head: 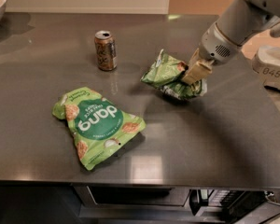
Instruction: Move green jalapeno chip bag near green rice chip bag
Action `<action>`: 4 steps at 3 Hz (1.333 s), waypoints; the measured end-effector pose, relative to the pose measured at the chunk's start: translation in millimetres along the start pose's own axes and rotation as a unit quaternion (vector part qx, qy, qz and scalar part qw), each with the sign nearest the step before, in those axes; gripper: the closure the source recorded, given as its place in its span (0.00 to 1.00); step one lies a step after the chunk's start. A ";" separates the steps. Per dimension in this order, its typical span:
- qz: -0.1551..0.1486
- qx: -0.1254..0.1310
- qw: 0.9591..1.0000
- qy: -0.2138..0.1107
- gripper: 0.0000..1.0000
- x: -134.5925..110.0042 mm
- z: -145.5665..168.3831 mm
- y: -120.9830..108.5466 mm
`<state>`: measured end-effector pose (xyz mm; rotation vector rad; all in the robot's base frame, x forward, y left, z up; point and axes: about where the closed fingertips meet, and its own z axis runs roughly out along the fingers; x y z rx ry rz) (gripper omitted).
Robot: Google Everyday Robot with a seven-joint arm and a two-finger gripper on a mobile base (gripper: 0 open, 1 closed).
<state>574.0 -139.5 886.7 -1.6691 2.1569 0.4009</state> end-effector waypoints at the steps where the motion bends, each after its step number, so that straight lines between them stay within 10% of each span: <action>1: -0.050 -0.039 0.998 -0.022 1.00 -20.4 -1.7 35.7; 4: -0.119 -0.097 0.986 -0.064 0.35 -51.3 11.6 79.0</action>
Offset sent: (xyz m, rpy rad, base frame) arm -0.0838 0.0709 0.0190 0.1263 0.0293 0.3568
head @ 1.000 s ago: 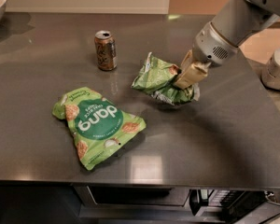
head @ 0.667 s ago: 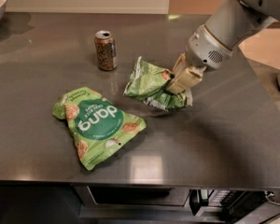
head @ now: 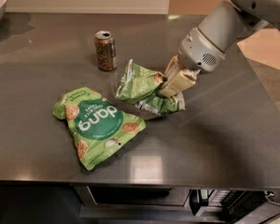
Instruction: Move green jalapeno chip bag near green rice chip bag
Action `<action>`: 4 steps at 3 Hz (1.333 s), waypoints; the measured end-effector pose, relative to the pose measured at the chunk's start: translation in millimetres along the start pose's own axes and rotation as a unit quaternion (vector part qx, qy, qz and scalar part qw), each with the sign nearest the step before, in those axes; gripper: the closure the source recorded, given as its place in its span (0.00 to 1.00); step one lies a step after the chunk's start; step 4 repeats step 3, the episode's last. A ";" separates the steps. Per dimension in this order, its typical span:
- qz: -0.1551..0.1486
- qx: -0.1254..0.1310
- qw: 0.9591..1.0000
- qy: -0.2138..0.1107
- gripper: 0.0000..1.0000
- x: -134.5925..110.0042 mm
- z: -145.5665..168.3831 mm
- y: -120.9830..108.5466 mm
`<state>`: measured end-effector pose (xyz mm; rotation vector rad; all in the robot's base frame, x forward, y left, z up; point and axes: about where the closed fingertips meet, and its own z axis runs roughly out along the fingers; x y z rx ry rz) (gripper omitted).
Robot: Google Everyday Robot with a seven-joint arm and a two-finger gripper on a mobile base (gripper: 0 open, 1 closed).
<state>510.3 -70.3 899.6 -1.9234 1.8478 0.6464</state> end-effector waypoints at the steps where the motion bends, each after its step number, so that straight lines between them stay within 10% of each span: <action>1: -0.001 0.002 1.000 -0.001 0.13 -1.5 1.5 -1.4; 4: -0.002 0.003 1.000 -0.002 0.00 -2.9 2.9 -2.8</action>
Offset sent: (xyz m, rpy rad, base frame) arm 0.0012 0.0019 -0.0004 0.0014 -0.0038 -0.0008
